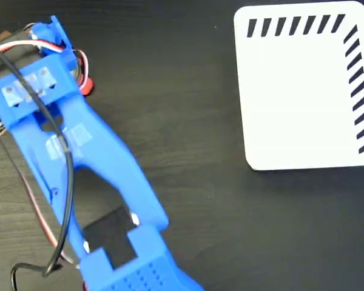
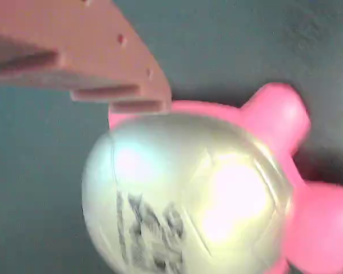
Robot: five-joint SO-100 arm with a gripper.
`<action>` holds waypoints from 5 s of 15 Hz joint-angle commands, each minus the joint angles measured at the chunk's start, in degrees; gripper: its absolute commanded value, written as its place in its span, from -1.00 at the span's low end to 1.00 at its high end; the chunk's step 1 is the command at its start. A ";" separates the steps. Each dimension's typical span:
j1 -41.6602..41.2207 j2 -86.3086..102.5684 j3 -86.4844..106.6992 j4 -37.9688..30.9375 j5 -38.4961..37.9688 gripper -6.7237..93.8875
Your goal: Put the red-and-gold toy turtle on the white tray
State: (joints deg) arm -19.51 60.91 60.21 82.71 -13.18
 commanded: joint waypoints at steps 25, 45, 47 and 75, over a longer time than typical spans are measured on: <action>2.11 -12.30 -10.20 -0.62 0.18 0.65; 0.97 -14.41 -9.67 -2.99 1.23 -0.12; 1.05 -14.33 -9.67 -3.08 1.23 -0.37; 20.65 44.91 5.10 13.89 9.40 -0.87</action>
State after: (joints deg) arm -3.08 100.28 65.57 94.48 -1.58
